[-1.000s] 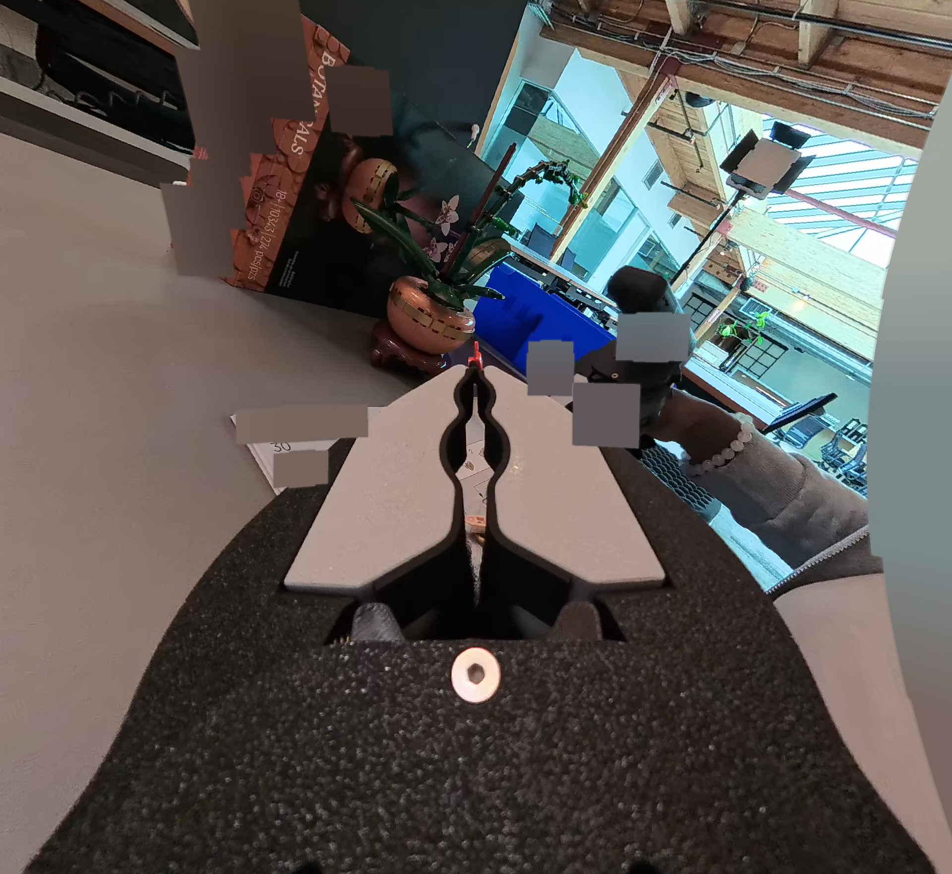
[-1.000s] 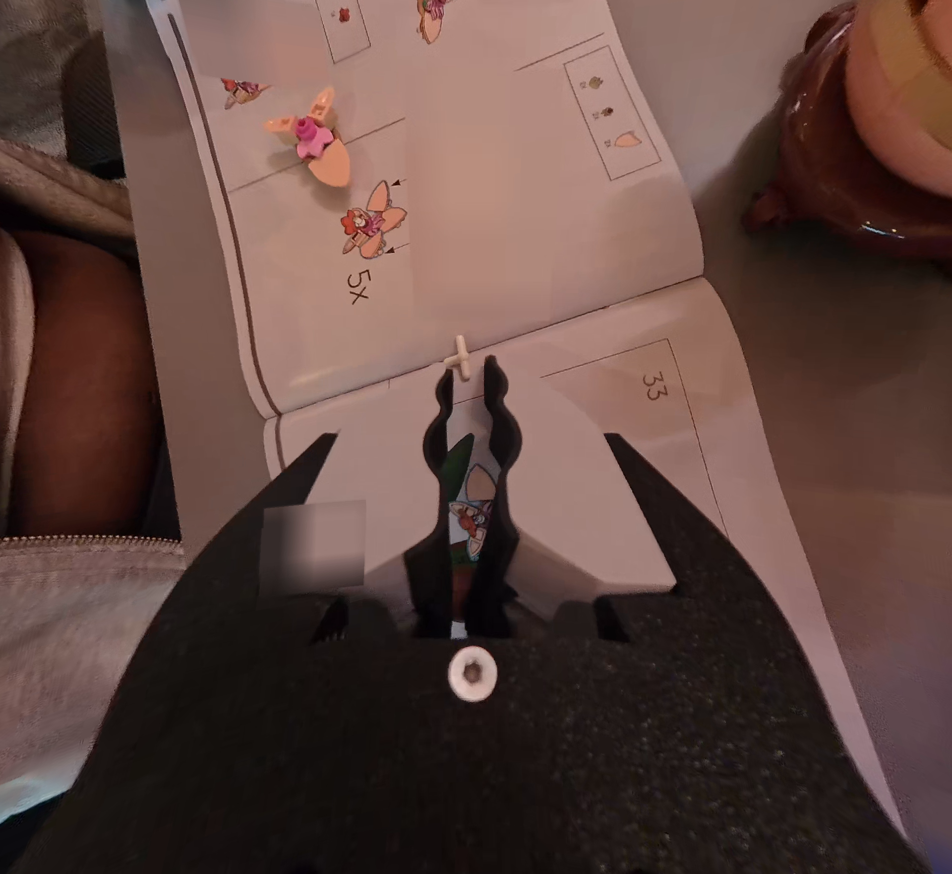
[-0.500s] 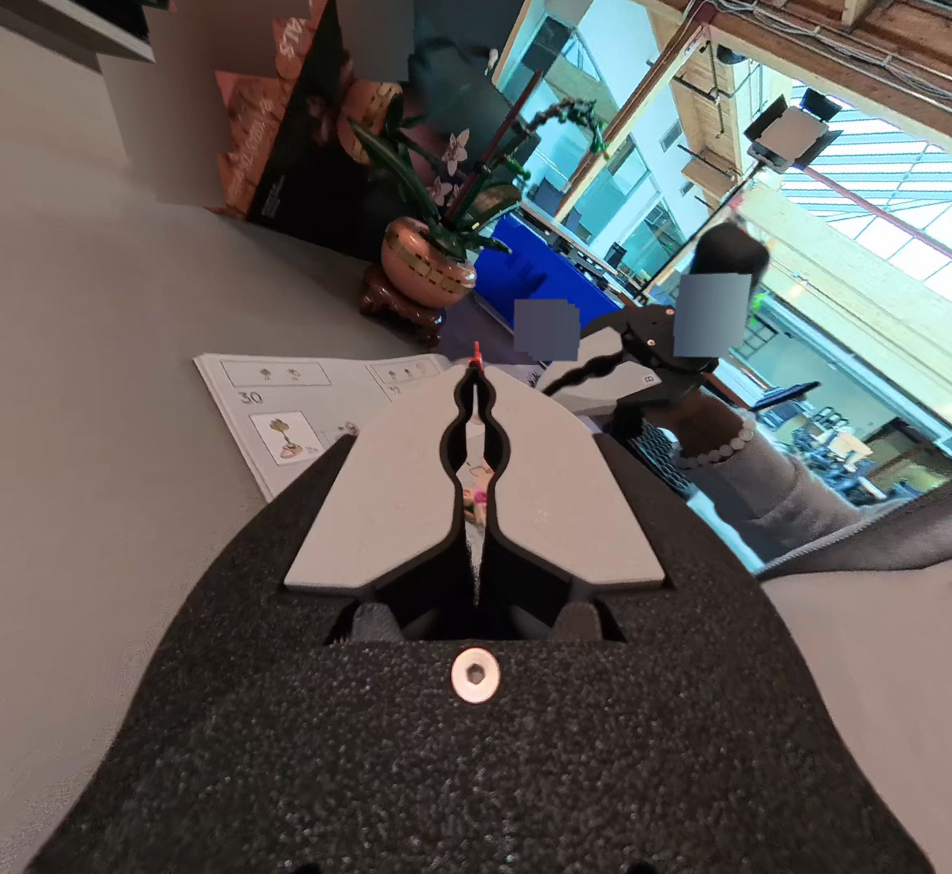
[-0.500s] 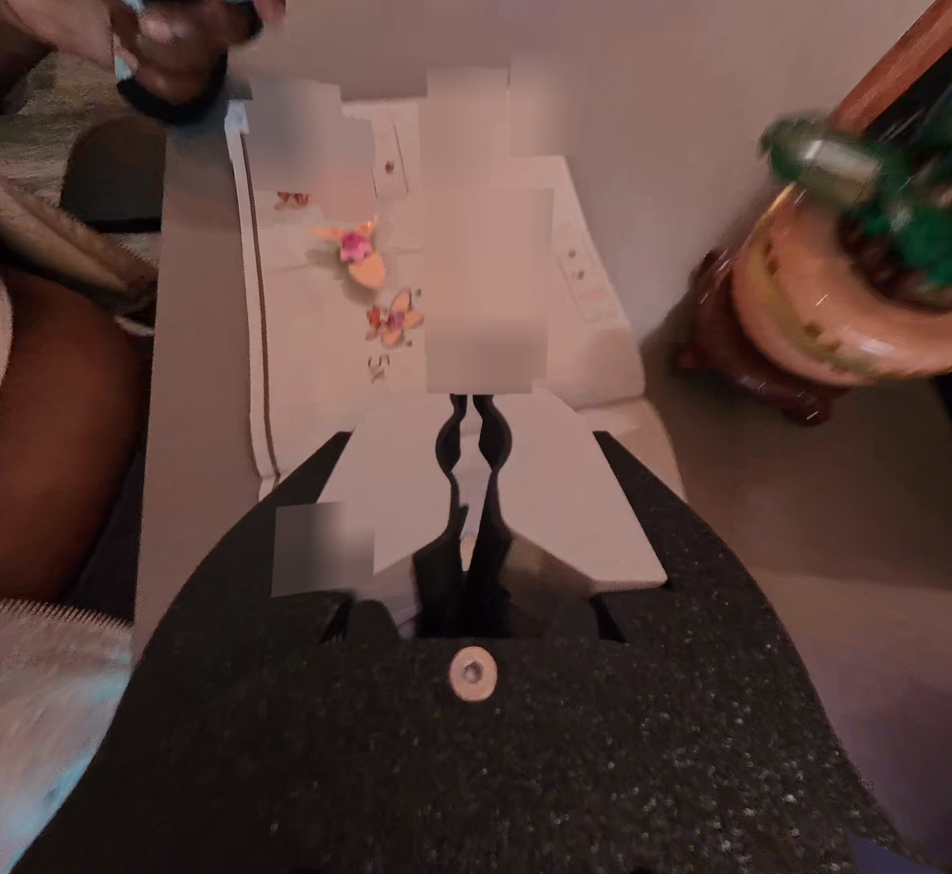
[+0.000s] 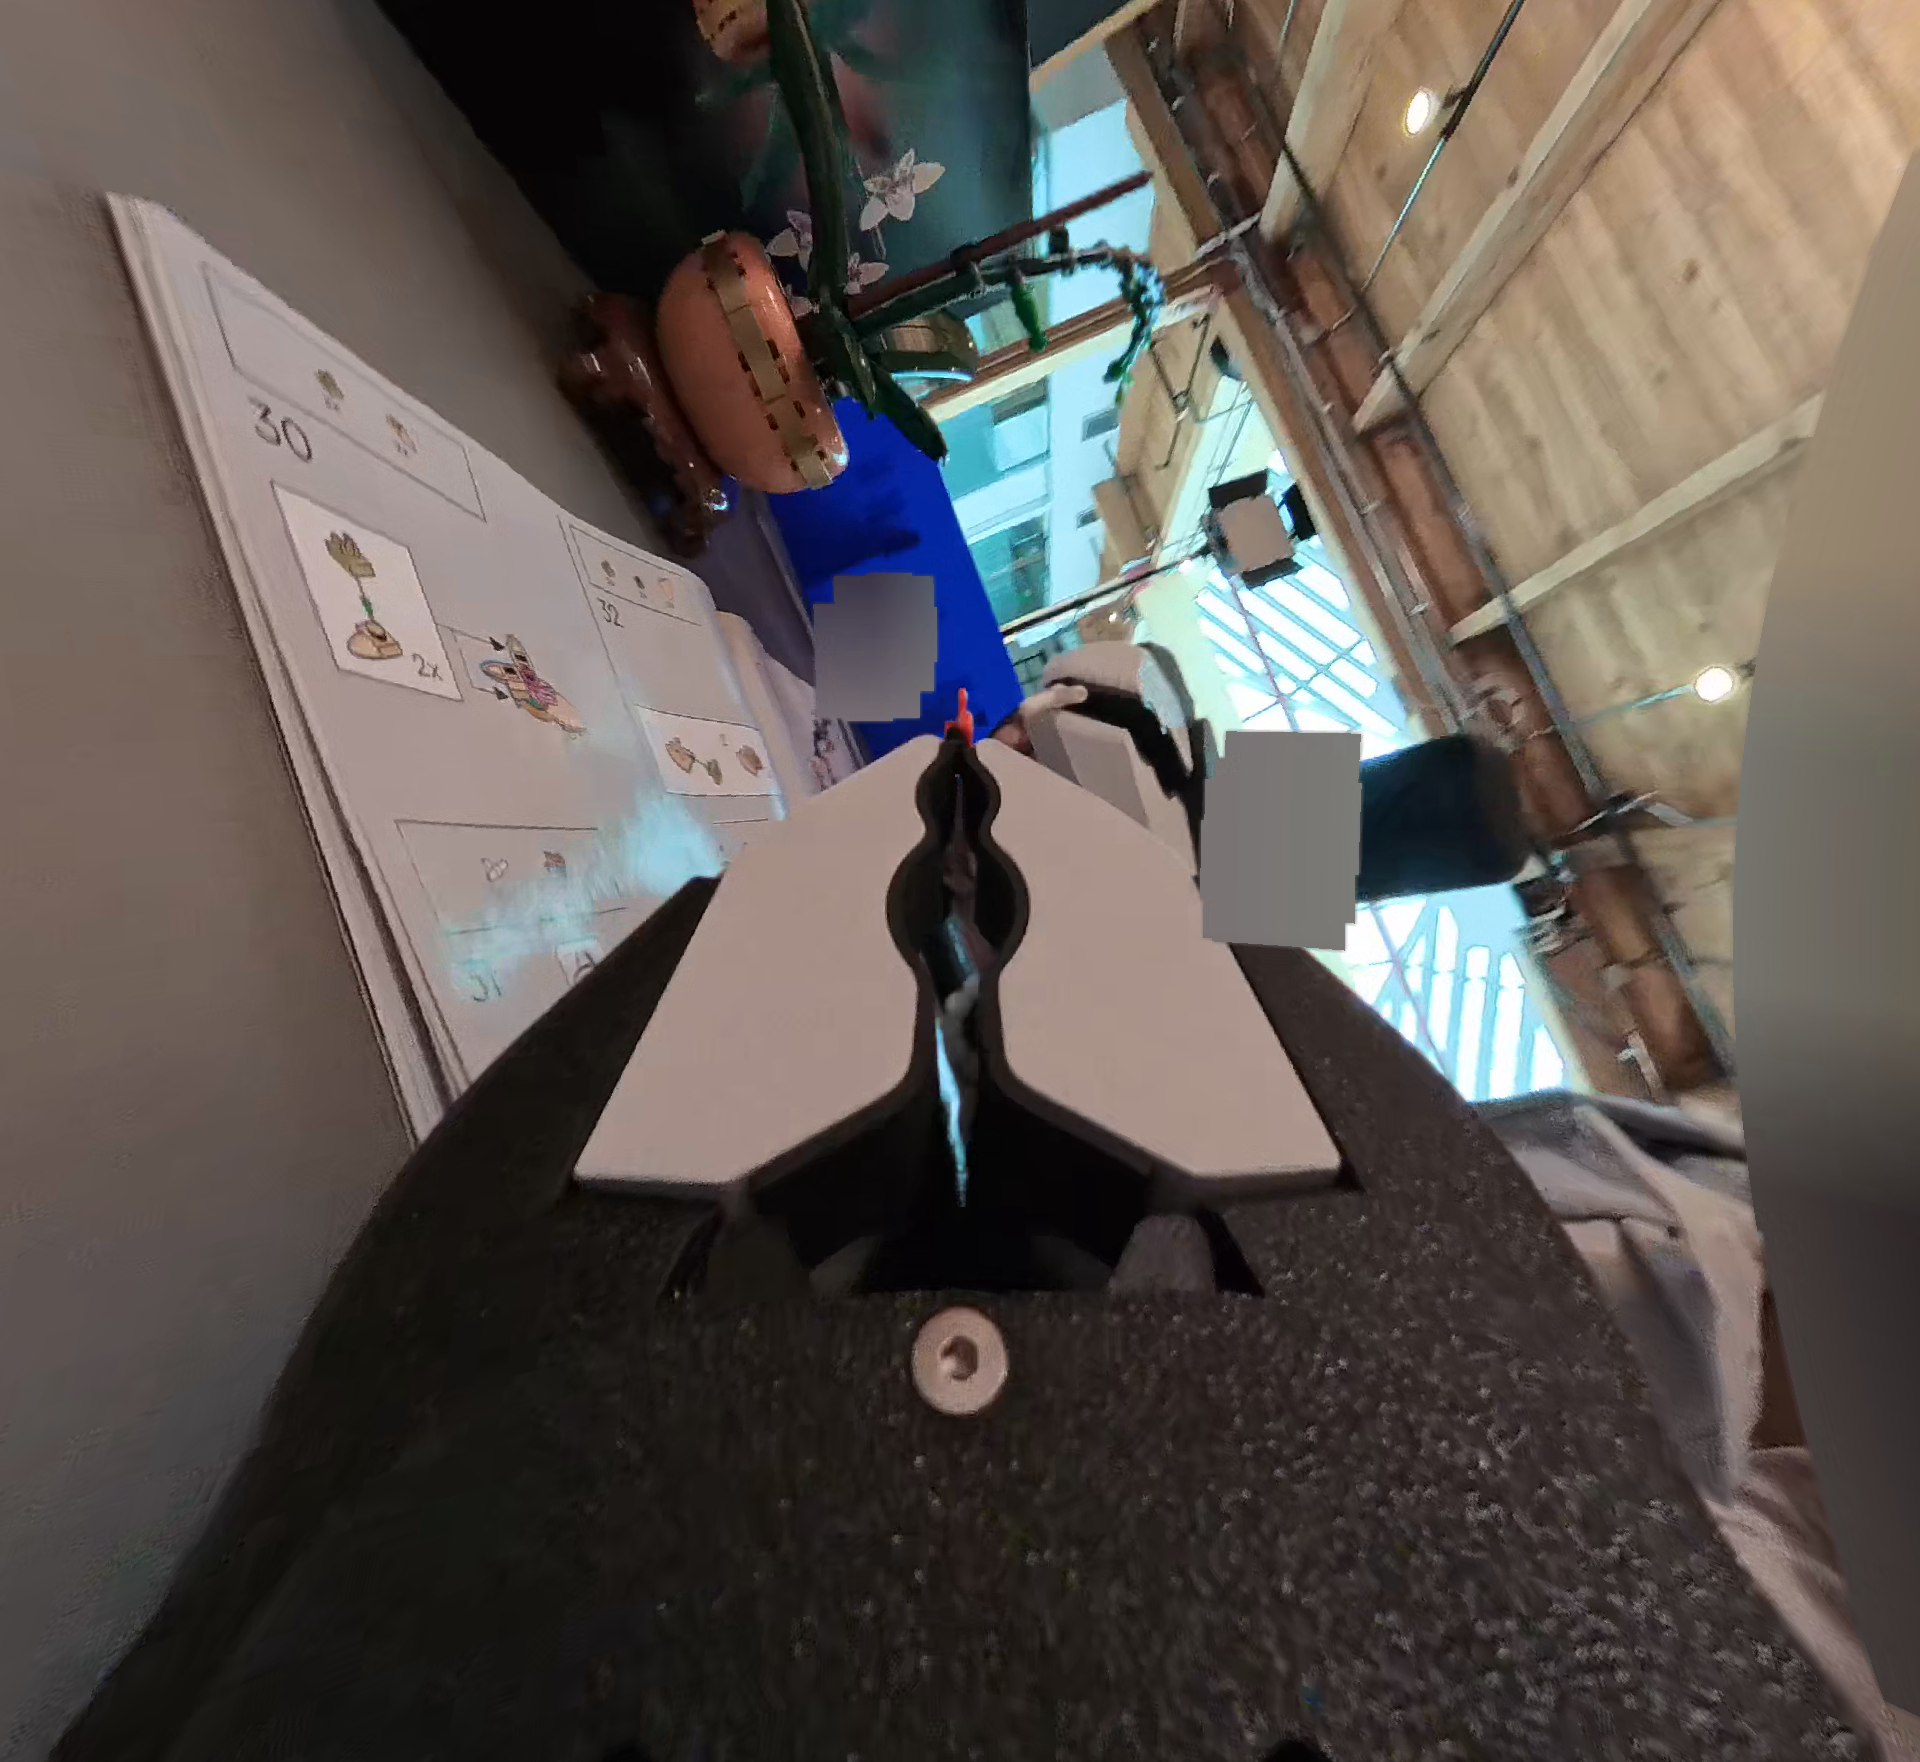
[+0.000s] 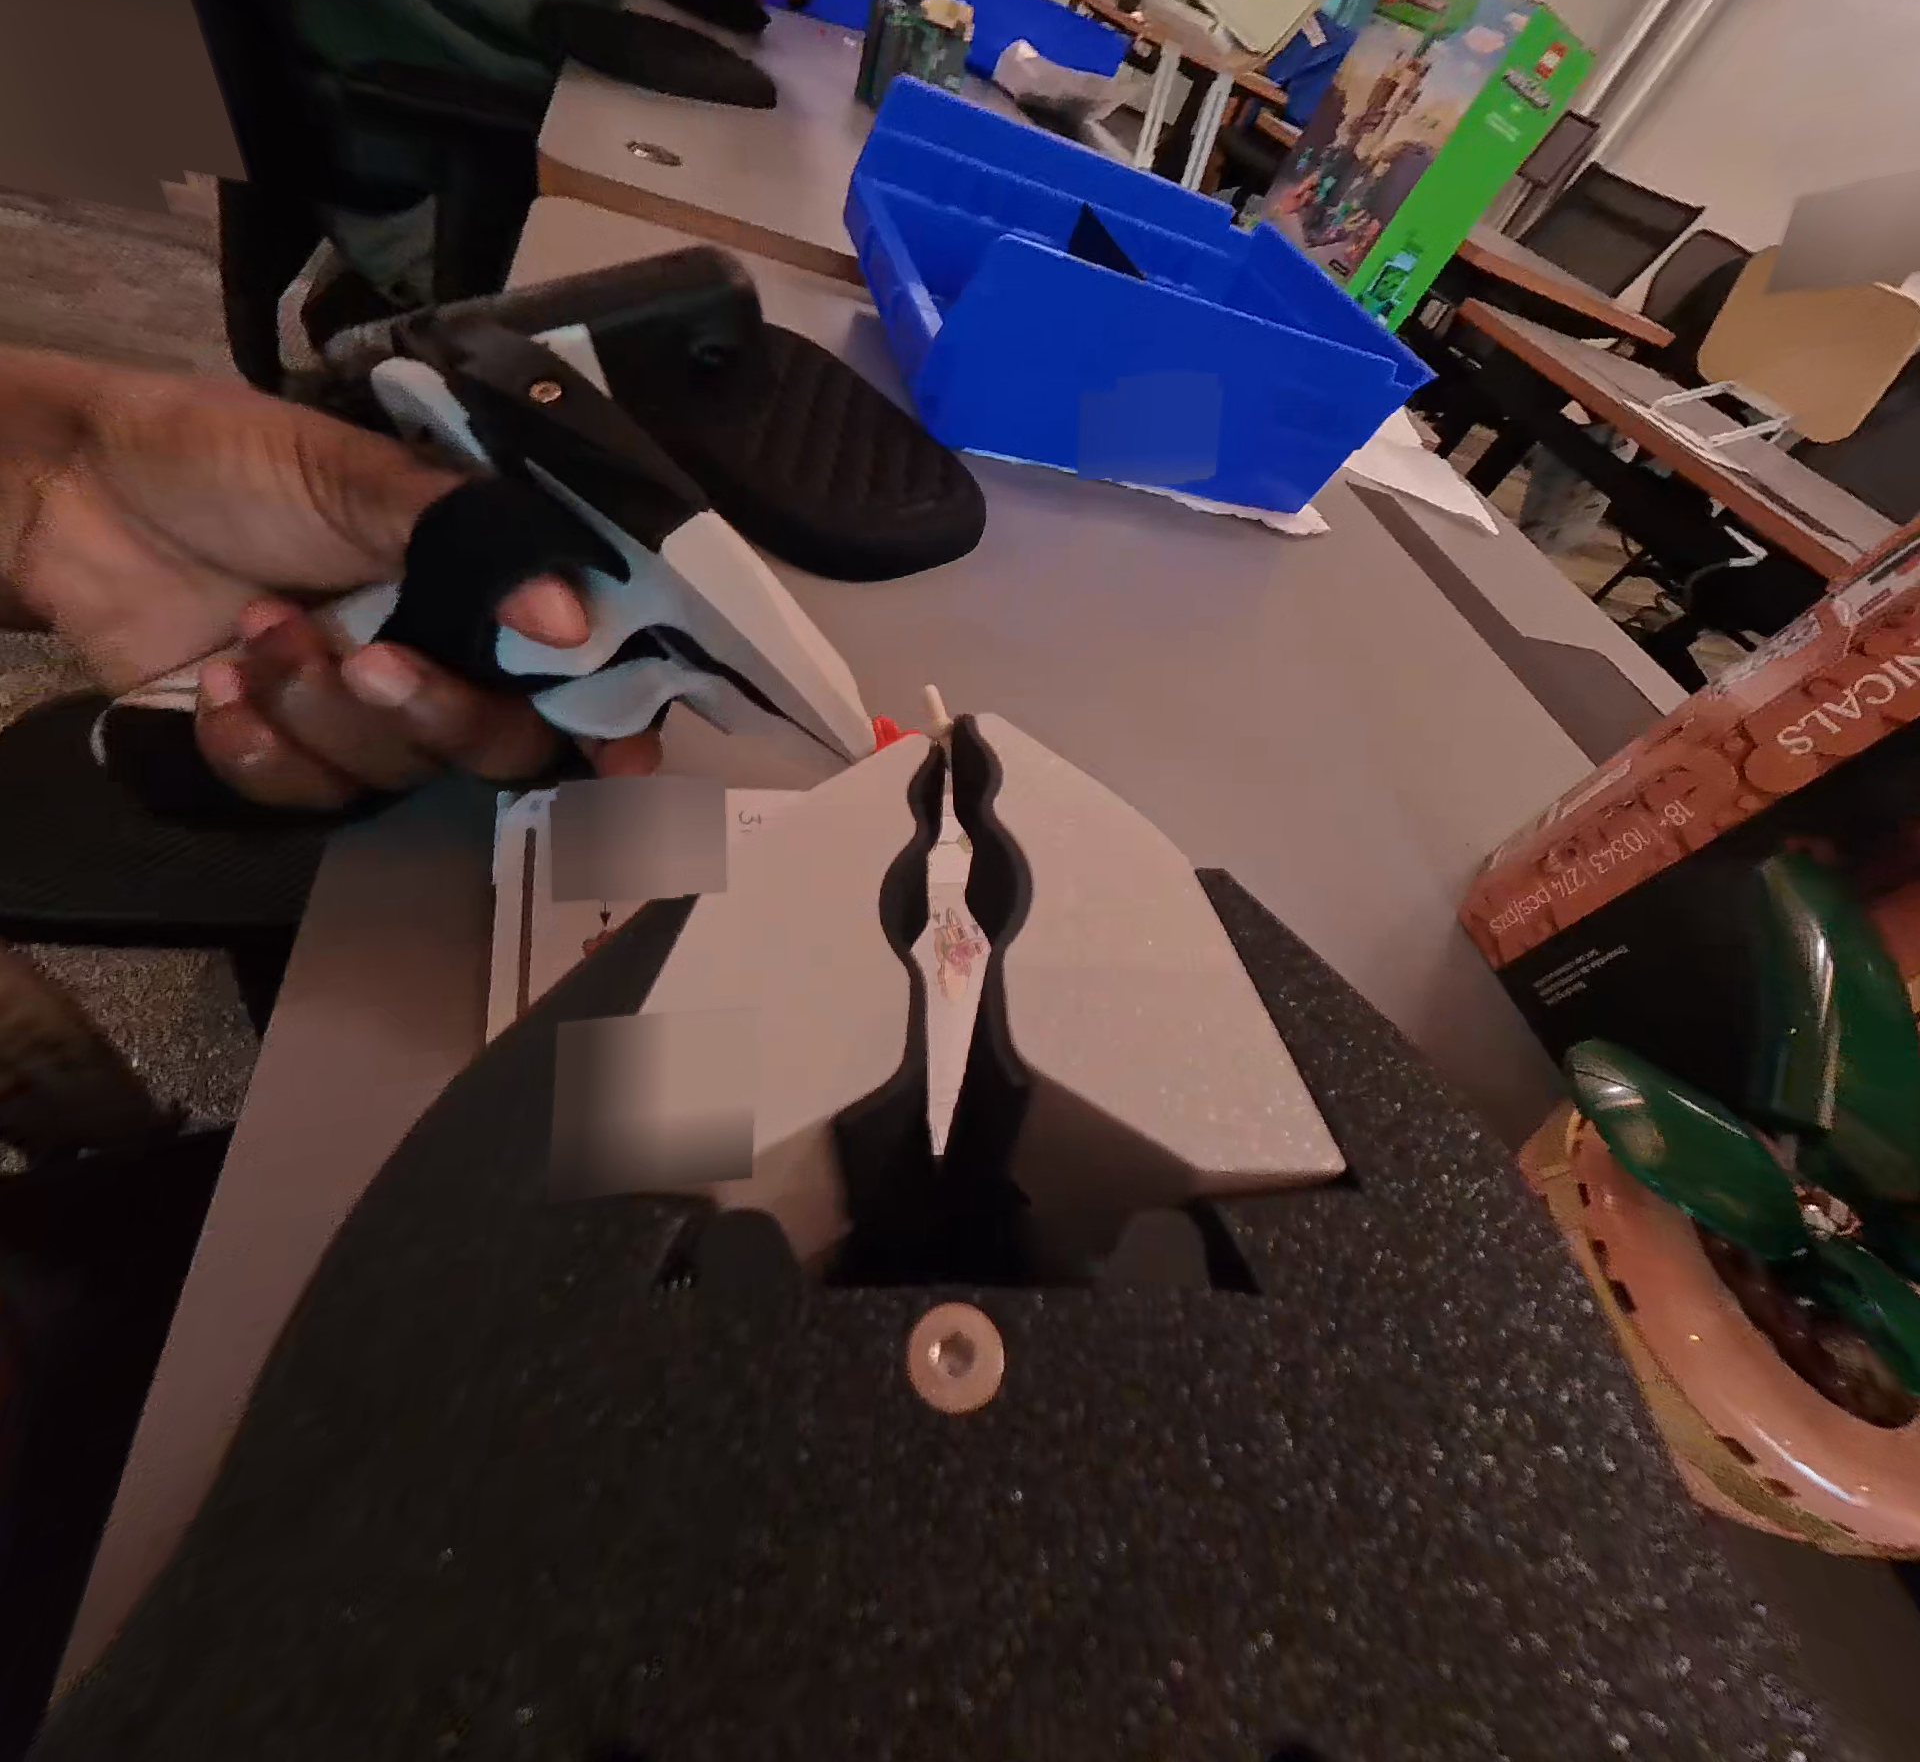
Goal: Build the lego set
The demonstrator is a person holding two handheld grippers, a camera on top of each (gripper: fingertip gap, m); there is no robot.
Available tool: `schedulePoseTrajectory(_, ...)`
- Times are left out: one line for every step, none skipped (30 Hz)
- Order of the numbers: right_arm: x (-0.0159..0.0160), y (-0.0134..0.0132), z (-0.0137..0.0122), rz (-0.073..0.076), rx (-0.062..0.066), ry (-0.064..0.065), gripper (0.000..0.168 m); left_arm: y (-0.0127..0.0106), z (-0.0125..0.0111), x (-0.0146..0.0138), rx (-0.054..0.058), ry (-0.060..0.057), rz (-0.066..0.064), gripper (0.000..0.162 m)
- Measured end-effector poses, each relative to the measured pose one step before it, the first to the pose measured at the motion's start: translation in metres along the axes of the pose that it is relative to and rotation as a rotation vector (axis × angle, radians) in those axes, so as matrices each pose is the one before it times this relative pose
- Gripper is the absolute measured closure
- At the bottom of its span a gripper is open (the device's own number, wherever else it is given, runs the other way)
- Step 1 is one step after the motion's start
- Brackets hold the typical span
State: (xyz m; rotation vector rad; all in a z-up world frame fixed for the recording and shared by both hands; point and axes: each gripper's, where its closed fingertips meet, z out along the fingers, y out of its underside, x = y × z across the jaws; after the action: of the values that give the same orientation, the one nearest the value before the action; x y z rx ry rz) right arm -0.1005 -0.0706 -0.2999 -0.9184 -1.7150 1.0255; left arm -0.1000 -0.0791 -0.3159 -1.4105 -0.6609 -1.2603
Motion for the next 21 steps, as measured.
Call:
schedulePoseTrajectory(-0.00021,0.00098,0.00257,0.014,0.0,0.0031,0.166,-0.00125,-0.00017,-0.00041,0.0172,0.0067,-0.0256,0.162)
schedulePoseTrajectory(-0.00072,0.00214,0.00224,0.0099,-0.0067,-0.0007,0.166,-0.00122,-0.00012,-0.00043,0.0141,0.0014,-0.0146,0.162)
schedulePoseTrajectory(0.00057,0.00124,0.00138,0.0028,0.0003,0.0105,0.166,-0.00128,-0.00027,-0.00081,0.0133,-0.0034,-0.0094,0.162)
schedulePoseTrajectory(-0.00012,0.00047,0.00084,-0.0016,0.0022,0.0042,0.166,-0.00128,-0.00036,-0.00136,0.0126,-0.007,-0.01,0.162)
schedulePoseTrajectory(-0.00129,0.00014,0.00091,-0.0004,0.0003,-0.0045,0.166,-0.00086,-0.00027,-0.00143,0.0096,-0.0064,-0.016,0.162)
schedulePoseTrajectory(-0.00079,0.00104,0.00129,0.001,-0.0092,-0.0013,0.166,-0.00048,-0.00026,-0.0013,0.0075,-0.0041,-0.0195,0.162)
schedulePoseTrajectory(-0.00009,0.00107,0.00134,-0.0009,-0.0092,0.004,0.166,-0.00051,-0.00017,-0.00083,0.0077,-0.0023,-0.0128,0.162)
schedulePoseTrajectory(0.00014,0.00062,0.00134,0.0038,-0.0071,0.0056,0.166,-0.00102,-0.00033,-0.00036,0.0132,-0.0022,-0.0027,0.162)
schedulePoseTrajectory(0.00073,0.00099,0.00155,0.0121,-0.0119,0.0115,0.166,-0.00204,-0.0005,0.00011,0.0226,-0.0016,0.0046,0.162)
schedulePoseTrajectory(0.00051,0.00075,0.00143,0.0119,-0.012,0.0112,0.166,-0.00297,-0.00097,-0.0005,0.0318,-0.0058,0.0064,0.162)
schedulePoseTrajectory(0.00045,0.00017,0.00148,0.0115,-0.0089,0.0131,0.166,-0.00352,-0.00135,-0.00015,0.0369,-0.0047,0.01,0.162)
schedulePoseTrajectory(0.00058,-0.00106,0.00158,0.0151,-0.0002,0.0142,0.166,-0.0049,-0.00159,0.00105,0.0503,0.0008,0.0185,0.162)
schedulePoseTrajectory(0.00053,-0.00316,0.00152,0.0201,0.0131,0.0112,0.166,-0.00586,-0.00207,0.00021,0.0629,-0.0081,0.0275,0.162)
schedulePoseTrajectory(0.00062,-0.00439,0.00184,0.0243,0.0181,0.0098,0.167,-0.00621,-0.00198,0.00071,0.066,-0.0083,0.0346,0.162)
schedulePoseTrajectory(0.0007,-0.00466,0.00248,0.0237,0.0166,0.0088,0.167,-0.00724,-0.00209,0.00232,0.0744,-0.0009,0.0431,0.162)
schedulePoseTrajectory(-0.00038,-0.005,0.00294,0.0214,0.0195,0.0036,0.166,-0.00519,-0.00145,0.00108,0.0597,-0.0128,0.0533,0.162)
schedulePoseTrajectory(-0.0014,-0.00528,0.00315,0.0162,0.0208,0.0019,0.166,-0.00193,-0.00021,0.00324,0.034,-0.0003,0.0561,0.162)
schedulePoseTrajectory(-0.00172,-0.00452,0.00339,0.0075,0.0176,0.0014,0.166,-0.00058,0.00047,0.00355,0.0216,0.0019,0.0426,0.162)
schedulePoseTrajectory(-0.00241,-0.00288,0.00333,0.0007,0.0104,-0.0028,0.166,0.00054,0.00051,0.00295,0.0122,0.0033,0.022,0.162)
schedulePoseTrajectory(-0.00182,-0.00054,0.00294,-0.0026,0.0007,0.0011,0.166,0.00132,0.00069,0.00287,0.0025,0.0105,0.0026,0.162)
schedulePoseTrajectory(-0.00003,0.0022,0.00194,-0.0061,-0.0134,0.0088,0.166,0.00121,0.00052,0.0007,-0.0017,0.0049,-0.0095,0.162)
